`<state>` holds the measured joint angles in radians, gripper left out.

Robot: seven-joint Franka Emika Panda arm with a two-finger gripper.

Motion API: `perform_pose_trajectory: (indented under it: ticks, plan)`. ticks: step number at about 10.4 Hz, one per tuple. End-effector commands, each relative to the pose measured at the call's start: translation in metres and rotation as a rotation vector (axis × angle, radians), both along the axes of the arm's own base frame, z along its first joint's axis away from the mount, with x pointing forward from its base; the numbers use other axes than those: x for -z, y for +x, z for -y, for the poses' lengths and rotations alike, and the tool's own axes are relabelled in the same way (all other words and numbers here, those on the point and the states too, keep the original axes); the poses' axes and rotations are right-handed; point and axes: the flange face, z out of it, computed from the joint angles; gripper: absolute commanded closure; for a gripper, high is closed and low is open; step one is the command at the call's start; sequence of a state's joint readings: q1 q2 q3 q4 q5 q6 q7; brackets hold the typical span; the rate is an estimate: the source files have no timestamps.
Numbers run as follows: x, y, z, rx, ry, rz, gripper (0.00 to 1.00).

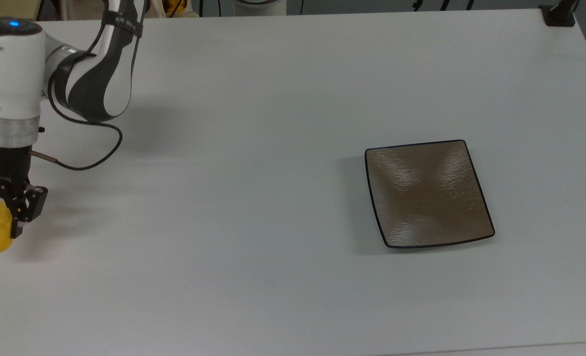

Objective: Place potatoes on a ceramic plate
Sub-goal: 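Lift the potato and carry it over the brown plate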

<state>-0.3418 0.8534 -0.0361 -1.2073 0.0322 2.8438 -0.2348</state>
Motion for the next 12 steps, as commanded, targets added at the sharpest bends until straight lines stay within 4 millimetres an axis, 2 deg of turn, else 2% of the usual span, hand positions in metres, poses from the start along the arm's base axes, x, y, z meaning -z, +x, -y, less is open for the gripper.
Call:
perform_pose_trajectory:
  ticks: [1,3,5,7,10,12]
  plan:
    - [-0.072,-0.010,-0.039,-0.049,0.024,-0.024,0.62]
    - [-0.130,-0.017,-0.071,-0.090,0.049,-0.070,0.62]
    - [-0.171,-0.024,-0.118,-0.151,0.074,-0.130,0.62]
    - [-0.205,-0.040,-0.164,-0.215,0.110,-0.228,0.62]
    - [-0.245,-0.073,-0.232,-0.311,0.140,-0.369,0.62]
    - [-0.263,-0.097,-0.276,-0.377,0.175,-0.446,0.62]
